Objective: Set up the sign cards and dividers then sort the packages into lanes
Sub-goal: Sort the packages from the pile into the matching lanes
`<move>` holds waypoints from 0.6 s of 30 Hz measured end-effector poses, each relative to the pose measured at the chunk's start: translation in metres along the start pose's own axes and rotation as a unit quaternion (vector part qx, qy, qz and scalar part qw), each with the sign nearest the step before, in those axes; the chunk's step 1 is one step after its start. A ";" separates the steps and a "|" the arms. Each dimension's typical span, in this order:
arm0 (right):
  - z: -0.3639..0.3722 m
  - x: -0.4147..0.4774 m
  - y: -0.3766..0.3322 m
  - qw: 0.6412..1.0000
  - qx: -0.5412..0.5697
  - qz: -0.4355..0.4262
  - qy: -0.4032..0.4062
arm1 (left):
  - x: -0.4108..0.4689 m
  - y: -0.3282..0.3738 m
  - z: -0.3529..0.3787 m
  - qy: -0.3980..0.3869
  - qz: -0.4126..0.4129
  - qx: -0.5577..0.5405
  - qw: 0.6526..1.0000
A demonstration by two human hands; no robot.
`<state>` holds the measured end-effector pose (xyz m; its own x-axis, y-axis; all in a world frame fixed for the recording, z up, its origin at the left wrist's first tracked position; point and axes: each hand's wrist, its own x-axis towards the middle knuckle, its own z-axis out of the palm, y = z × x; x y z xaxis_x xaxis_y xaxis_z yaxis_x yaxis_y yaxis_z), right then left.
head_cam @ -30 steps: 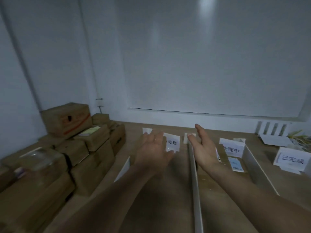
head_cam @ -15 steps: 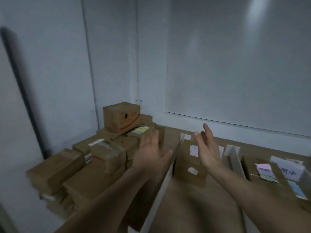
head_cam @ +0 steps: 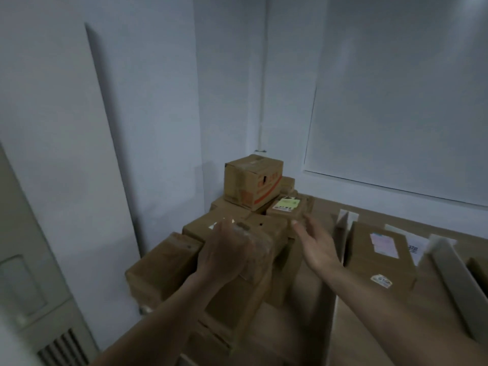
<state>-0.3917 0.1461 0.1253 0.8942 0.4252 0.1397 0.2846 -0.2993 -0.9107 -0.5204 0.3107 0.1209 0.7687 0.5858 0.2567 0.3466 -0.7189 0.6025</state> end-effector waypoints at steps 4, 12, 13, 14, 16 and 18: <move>0.031 0.021 0.004 0.997 -0.052 0.027 -0.056 | 0.011 -0.031 0.007 -0.026 -0.056 -0.036 0.997; 0.060 0.066 0.022 0.978 -0.110 0.069 -0.161 | 0.036 -0.052 0.042 -0.073 -0.209 -0.192 0.956; 0.063 0.071 0.024 0.977 -0.111 0.073 -0.167 | 0.040 -0.053 0.047 -0.077 -0.221 -0.202 0.951; 0.065 0.075 0.027 0.975 -0.112 0.076 -0.175 | 0.043 -0.053 0.051 -0.083 -0.234 -0.213 0.945; 0.069 0.082 0.031 0.972 -0.118 0.075 -0.187 | 0.048 -0.053 0.059 -0.083 -0.255 -0.236 0.934; 0.073 0.087 0.035 0.971 -0.126 0.065 -0.190 | 0.051 -0.053 0.067 -0.081 -0.284 -0.260 0.920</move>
<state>-0.3296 0.2347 0.0770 0.7495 0.6403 -0.1678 0.2965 -0.5514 -0.7798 -0.4635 0.3539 0.0514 0.6276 0.7180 -0.3011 0.4458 -0.0144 0.8950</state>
